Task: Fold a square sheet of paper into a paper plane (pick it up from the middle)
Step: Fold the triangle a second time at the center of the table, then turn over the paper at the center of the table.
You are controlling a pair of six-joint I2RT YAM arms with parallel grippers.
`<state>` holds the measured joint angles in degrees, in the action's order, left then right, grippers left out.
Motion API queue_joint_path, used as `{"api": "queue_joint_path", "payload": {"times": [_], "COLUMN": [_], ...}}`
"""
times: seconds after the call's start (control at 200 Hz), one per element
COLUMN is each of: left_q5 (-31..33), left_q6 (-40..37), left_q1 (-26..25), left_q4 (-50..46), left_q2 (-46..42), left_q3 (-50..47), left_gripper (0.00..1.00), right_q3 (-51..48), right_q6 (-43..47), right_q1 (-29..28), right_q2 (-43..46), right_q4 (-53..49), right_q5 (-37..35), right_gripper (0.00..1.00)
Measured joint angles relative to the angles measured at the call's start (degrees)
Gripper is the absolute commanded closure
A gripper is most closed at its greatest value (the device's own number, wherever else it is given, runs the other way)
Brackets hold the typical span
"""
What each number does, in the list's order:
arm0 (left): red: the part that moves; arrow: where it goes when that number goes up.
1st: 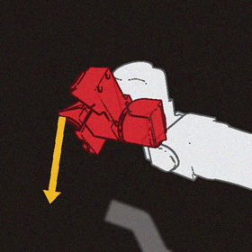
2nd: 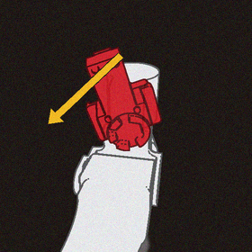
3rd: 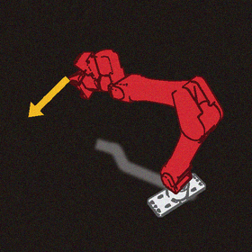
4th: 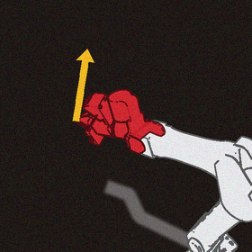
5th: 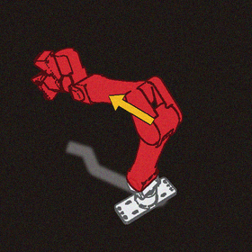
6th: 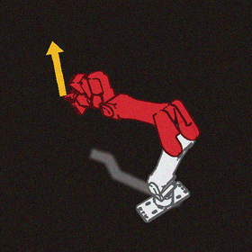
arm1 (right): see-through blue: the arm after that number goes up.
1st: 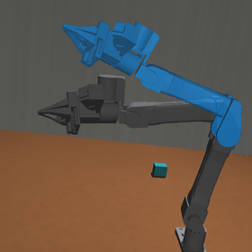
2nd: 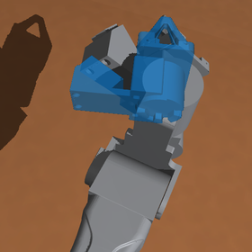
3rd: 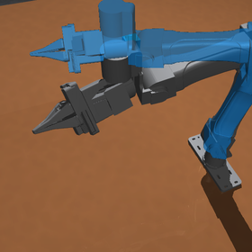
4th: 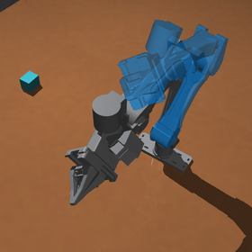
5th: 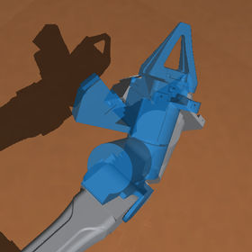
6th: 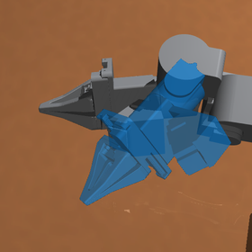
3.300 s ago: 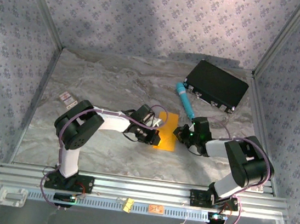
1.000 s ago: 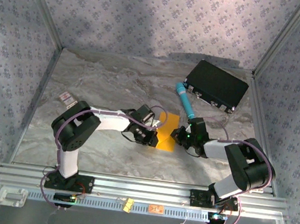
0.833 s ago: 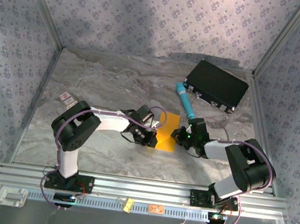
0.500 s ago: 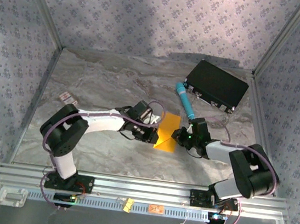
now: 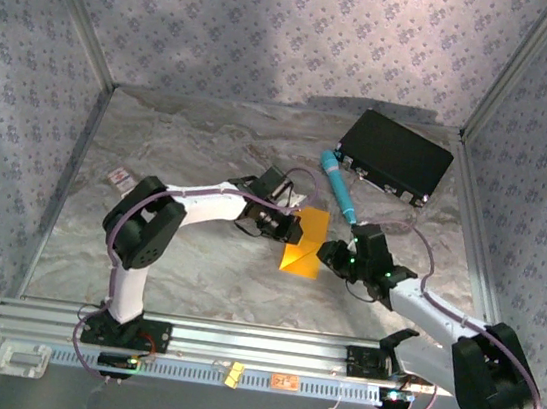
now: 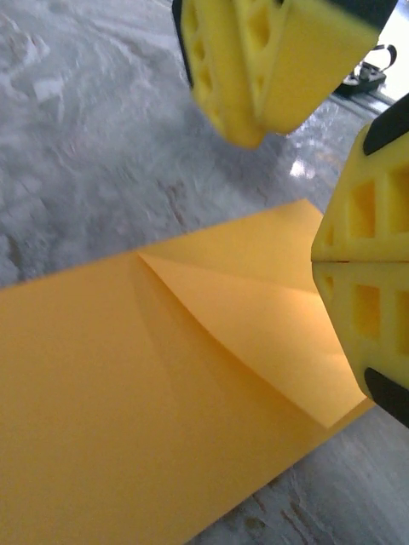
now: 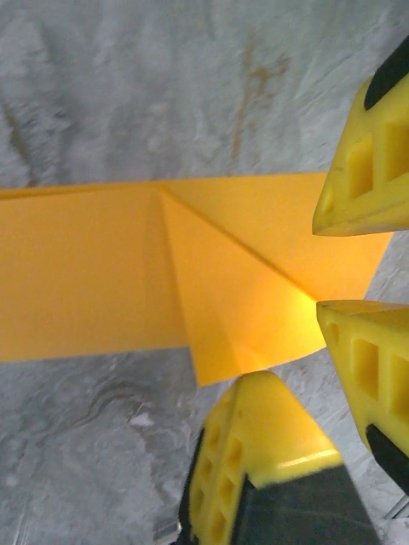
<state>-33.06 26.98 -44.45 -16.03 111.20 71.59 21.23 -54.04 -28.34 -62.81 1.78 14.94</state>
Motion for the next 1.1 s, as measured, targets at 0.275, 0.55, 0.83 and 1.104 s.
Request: {"api": "queue_joint_path", "payload": {"times": [0.275,0.55,0.83,1.104], "left_q5": [2.7,2.5,2.9,3.1], "left_q6": [-2.5,-2.5,-0.6,2.1], "left_q1": [0.0,-0.2,-1.9,-2.6], "left_q4": [-1.5,1.5,4.6,5.4], "left_q2": [1.9,2.3,0.5,-1.0], "left_q3": [-0.9,-4.0,-7.2,-9.3], "left_gripper": [0.97,0.97,0.98,0.97], "right_q3": [-0.1,-0.1,-0.1,0.6], "right_q6": [-3.1,-5.3,-6.6,-7.3], "right_q1": [-3.6,-4.2,-4.2,-4.5], "right_q2": [0.0,-0.3,-2.0,-3.1], "right_q4": [-3.1,-4.0,-5.9,-6.8], "right_q5": [-1.5,-2.4,-2.3,-1.8], "right_gripper": [0.68,0.63,0.59,0.59]}}
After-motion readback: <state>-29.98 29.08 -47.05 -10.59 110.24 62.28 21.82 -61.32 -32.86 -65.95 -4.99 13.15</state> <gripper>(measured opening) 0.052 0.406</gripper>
